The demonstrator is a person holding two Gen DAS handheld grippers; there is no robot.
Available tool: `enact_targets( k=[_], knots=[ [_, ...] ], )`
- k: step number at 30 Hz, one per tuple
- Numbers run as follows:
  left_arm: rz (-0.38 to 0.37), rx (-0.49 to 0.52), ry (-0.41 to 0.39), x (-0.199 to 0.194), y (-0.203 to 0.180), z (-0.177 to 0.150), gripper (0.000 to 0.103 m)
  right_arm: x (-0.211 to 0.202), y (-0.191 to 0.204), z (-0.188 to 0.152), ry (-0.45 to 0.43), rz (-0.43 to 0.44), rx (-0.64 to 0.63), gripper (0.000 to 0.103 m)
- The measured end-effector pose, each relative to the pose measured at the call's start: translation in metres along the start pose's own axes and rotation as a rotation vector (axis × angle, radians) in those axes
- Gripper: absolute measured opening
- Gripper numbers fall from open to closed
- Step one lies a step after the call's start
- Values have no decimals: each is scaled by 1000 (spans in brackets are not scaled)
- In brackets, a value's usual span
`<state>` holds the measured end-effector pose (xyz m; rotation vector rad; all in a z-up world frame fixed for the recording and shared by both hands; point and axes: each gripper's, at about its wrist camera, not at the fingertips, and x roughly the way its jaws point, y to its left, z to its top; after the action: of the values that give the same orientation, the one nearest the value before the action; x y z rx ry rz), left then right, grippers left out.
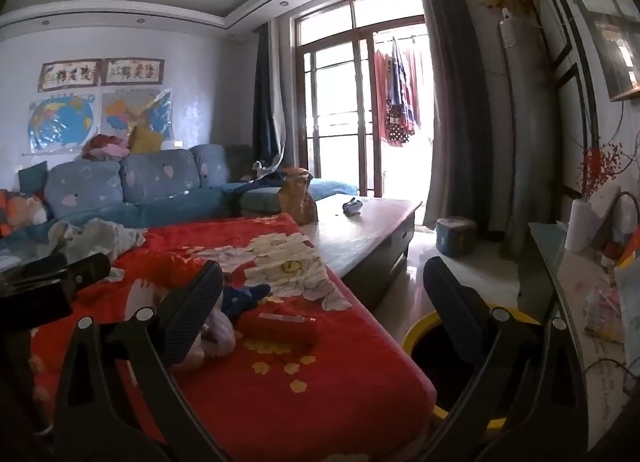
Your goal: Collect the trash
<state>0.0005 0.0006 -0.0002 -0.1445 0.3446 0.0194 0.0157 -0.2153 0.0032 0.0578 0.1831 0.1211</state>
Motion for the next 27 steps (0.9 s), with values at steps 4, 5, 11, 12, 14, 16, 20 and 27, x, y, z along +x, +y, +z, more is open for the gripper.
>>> enact_targets(
  k=[4,5,11,12,14,16,20,27],
  knots=[
    [-1,-2,10,2,2,0,97,0,-1,-1,-2,-7,22,92],
    [-2,-1,13,3,2,0,97,0,-2,-2,-1,-8,22,92],
    [-15,9,-6,-5,-1,0,97,3,-5,-3,11,-13,14,92],
    [-16,17,-7,-5,-4,-2,97,3,-5,-2,14,-9,14,92],
    [-19,18,-9,-6,-5,-2,97,2,-3,2,16,-12,13,92],
    [-22,17,-11,-6,-5,-2,97,2,-2,2,15,-12,10,92],
    [-20,19,-10,-6,-8,-3,97,3,-2,1,14,-12,9,92],
    [-24,21,-8,-6,-9,-3,97,2,-2,0,16,-14,9,92]
  ],
)
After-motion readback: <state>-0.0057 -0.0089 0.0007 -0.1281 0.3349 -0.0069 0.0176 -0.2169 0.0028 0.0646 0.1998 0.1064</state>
